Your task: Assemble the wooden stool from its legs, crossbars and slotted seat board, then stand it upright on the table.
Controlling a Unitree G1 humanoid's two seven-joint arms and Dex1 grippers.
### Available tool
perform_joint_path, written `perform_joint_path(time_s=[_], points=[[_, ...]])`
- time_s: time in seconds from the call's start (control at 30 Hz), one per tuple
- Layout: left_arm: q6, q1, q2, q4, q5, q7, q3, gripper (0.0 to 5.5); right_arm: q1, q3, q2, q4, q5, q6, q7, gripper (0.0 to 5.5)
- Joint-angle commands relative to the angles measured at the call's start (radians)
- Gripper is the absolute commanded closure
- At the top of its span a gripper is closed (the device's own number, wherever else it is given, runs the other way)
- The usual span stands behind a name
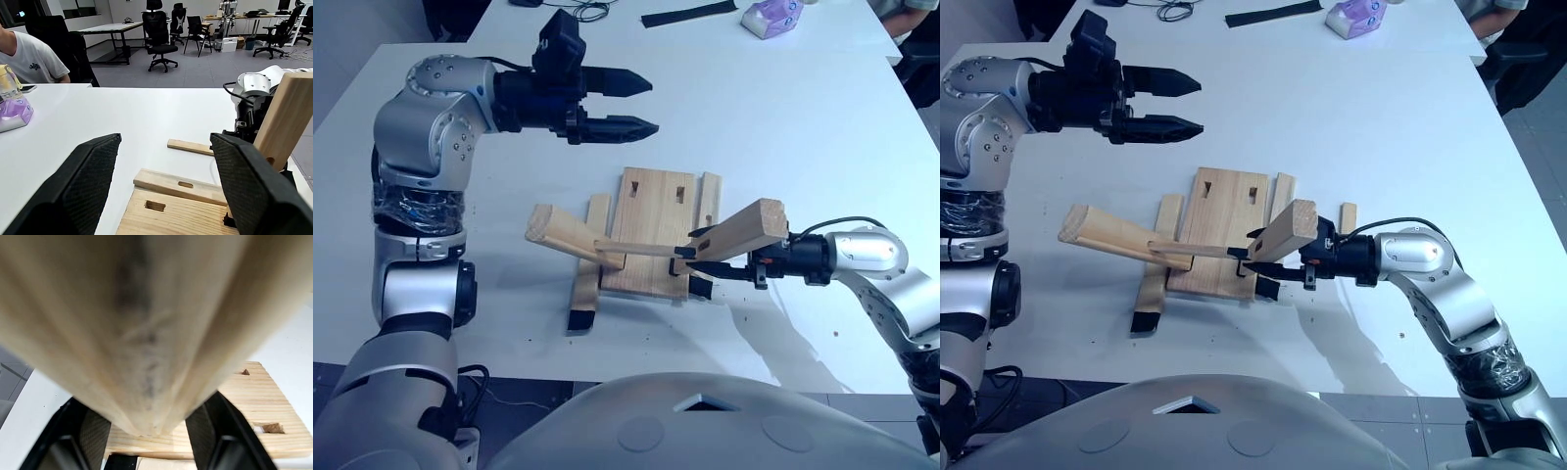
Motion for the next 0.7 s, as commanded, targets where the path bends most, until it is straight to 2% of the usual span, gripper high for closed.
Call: perform_joint_path(time_s=[0.03, 0.3, 0.7], points=[[0.039, -0.014, 0.043, -0.089, -0.052, -0.053, -0.007, 2.11, 0.018, 0.083, -0.039, 0.078, -0.079, 0.079, 0.034, 3.51], [0.002, 0.042, 0.162, -0.221, -0.089, -0.248, -0.052, 2.11, 0.026, 0.091, -0.036, 0.079, -0.081, 0.065, 0.020, 3.51], [-0.165, 0.202, 0.173, -0.319, 0.019, -0.214, -0.114, 2.11, 0.006, 0.127, -0.046, 0.048, -0.098, 0.051, 0.034, 3.51]])
